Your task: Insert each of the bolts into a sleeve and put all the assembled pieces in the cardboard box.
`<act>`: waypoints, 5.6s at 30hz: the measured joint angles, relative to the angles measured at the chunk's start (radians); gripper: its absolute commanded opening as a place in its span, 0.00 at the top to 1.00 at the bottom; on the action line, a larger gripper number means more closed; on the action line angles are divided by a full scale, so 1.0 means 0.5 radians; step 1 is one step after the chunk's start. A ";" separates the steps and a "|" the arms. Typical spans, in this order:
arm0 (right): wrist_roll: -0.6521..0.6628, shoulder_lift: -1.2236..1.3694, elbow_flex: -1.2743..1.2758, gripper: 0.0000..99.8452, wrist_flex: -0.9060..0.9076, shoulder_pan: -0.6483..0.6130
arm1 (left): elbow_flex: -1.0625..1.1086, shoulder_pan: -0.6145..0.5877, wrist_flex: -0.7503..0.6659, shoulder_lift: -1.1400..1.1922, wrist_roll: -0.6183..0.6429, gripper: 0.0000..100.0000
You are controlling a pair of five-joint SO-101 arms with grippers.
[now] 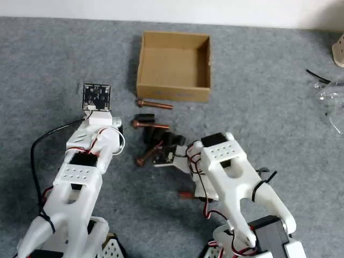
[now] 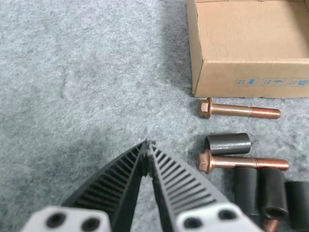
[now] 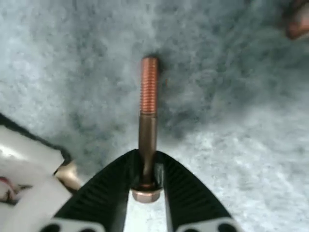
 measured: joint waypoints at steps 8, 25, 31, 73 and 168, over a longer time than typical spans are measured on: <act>-0.114 0.000 0.000 0.99 -0.046 0.000 | 0.000 0.000 0.000 0.000 0.000 0.99; -0.617 0.000 -0.006 0.99 -0.635 -0.540 | 0.000 0.000 0.000 0.000 0.000 0.99; -0.779 0.157 -0.006 0.98 -0.792 -0.690 | 0.000 0.000 0.000 0.000 0.000 0.99; -2.099 0.393 -0.491 0.84 -0.816 -0.408 | 0.000 -0.107 -0.009 0.000 0.052 0.99; -1.930 -1.485 0.761 1.00 -0.924 0.706 | -0.565 1.283 1.648 0.712 -2.234 0.83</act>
